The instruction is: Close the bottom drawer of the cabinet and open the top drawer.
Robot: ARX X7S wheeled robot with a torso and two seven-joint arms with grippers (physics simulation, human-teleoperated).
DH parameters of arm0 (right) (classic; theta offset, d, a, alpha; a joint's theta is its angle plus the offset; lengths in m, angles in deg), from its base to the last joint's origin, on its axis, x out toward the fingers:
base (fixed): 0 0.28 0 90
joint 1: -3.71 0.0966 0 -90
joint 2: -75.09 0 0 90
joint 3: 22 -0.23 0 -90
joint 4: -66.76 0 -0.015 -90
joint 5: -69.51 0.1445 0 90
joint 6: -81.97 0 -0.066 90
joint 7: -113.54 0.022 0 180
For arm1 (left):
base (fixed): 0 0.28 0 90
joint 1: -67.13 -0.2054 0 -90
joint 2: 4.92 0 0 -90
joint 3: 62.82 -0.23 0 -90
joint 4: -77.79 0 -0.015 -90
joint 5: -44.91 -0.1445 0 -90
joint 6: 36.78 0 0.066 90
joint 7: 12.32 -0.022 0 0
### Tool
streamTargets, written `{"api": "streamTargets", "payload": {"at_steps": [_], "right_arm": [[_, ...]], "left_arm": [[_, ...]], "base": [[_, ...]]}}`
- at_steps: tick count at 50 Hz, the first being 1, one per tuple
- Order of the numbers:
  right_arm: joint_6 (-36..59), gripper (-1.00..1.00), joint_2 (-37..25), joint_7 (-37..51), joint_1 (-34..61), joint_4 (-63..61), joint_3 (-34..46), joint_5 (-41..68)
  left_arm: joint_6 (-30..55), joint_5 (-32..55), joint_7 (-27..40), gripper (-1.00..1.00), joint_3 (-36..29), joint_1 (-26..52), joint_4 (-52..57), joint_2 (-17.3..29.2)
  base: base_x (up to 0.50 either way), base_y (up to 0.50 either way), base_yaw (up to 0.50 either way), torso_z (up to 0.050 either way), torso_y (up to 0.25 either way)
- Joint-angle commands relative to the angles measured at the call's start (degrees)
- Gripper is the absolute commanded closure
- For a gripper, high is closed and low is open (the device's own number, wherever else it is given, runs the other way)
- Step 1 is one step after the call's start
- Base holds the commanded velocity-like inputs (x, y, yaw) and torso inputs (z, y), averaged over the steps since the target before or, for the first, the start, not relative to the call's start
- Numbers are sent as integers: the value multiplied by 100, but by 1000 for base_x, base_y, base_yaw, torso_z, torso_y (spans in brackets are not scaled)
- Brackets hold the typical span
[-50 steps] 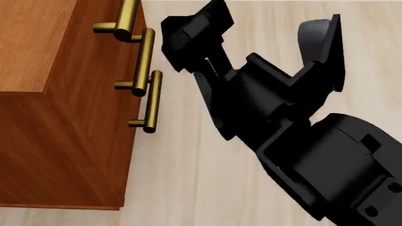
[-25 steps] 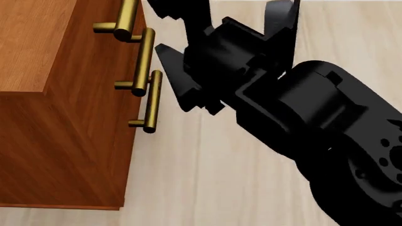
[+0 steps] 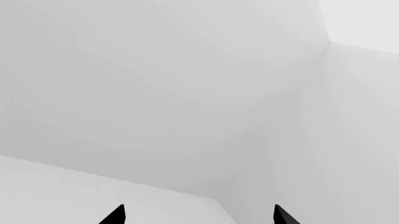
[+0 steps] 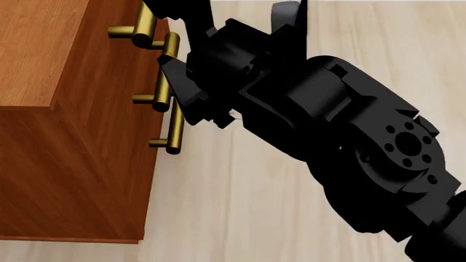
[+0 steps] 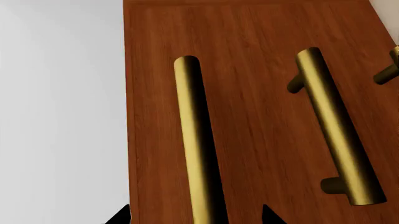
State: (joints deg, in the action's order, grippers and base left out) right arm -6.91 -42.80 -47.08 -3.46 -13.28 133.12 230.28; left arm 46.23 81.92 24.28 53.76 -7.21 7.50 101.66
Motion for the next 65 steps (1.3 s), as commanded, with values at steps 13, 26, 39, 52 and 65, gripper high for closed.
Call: {"api": "streamTargets", "payload": {"at_steps": [13, 26, 39, 52, 65], "right_arm": [[236, -100, 434, -9, 23, 509, 124, -83], [212, -100, 428, 44, 83, 366, 90, -172], [-57, 100, 330, 108, 105, 117, 103, -459], [-203, 100, 170, 186, 79, -37, 78, -591], [-319, 100, -102, 289, 113, -138, -7, -673]], "left_arm": [[-41, 27, -24, -100, -28, -17, -2, 21], [-65, 23, -24, -100, -38, -19, -14, 28], [-70, 37, -13, -100, -48, -30, 3, 43], [-88, 47, -14, -100, -59, -36, -8, 51], [-71, 62, 6, -100, -77, -33, -3, 73]], "base": [[0, 0, 0, 0, 0], [0, 0, 0, 0, 0], [0, 0, 0, 0, 0], [0, 0, 0, 0, 0], [0, 0, 0, 0, 1]]}}
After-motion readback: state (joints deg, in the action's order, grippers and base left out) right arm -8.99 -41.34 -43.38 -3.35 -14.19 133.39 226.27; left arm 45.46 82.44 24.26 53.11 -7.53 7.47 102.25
